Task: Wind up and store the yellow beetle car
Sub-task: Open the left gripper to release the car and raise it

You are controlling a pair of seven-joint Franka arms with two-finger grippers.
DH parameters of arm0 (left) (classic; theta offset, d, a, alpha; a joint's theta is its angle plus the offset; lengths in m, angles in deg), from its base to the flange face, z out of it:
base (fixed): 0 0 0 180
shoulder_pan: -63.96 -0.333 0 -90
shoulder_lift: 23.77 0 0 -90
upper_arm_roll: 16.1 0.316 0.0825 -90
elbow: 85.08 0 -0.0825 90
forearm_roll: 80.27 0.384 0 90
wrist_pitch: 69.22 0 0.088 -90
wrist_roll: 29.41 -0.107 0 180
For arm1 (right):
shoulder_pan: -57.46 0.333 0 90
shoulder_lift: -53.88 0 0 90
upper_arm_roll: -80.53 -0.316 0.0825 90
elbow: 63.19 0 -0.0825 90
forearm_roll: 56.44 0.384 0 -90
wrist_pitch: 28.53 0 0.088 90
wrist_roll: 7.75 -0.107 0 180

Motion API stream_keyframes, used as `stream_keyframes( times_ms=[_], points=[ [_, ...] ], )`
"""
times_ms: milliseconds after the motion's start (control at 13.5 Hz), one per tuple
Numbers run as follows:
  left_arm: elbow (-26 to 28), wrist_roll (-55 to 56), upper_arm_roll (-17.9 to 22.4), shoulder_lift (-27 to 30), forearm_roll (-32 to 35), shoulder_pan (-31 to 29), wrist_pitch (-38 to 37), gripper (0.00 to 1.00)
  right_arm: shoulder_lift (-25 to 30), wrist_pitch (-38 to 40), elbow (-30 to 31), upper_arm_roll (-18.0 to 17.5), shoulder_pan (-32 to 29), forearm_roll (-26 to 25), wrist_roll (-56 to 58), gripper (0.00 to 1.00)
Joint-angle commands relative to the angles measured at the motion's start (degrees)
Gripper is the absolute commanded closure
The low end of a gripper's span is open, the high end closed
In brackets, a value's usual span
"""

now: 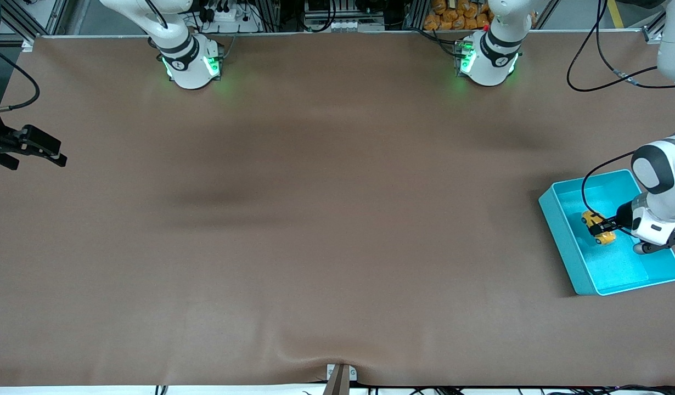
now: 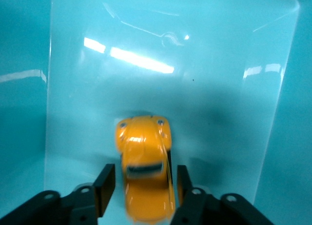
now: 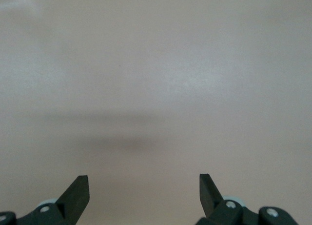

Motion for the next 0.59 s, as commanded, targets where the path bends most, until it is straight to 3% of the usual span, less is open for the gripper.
stream_keyframes(
  times_ms=[0,297,520],
  points=[
    [0.08,-0.45,-0.40,1.32,0.66,-0.26,0.55,0.00,-1.11,0.34,-1.15,0.21,0.57,-0.85,-1.07,0.00],
    [-0.71,-0.54,-1.10,5.53,0.75,0.10,-1.46,0.00,-1.11,0.60,-1.24,0.21,0.65,-1.64,-0.98,0.00],
    [-0.98,-0.36,-5.30,10.88,0.75,0.01,-8.47,0.00,-1.11,0.78,-1.15,0.21,0.57,-2.70,-0.81,0.00]
  ],
)
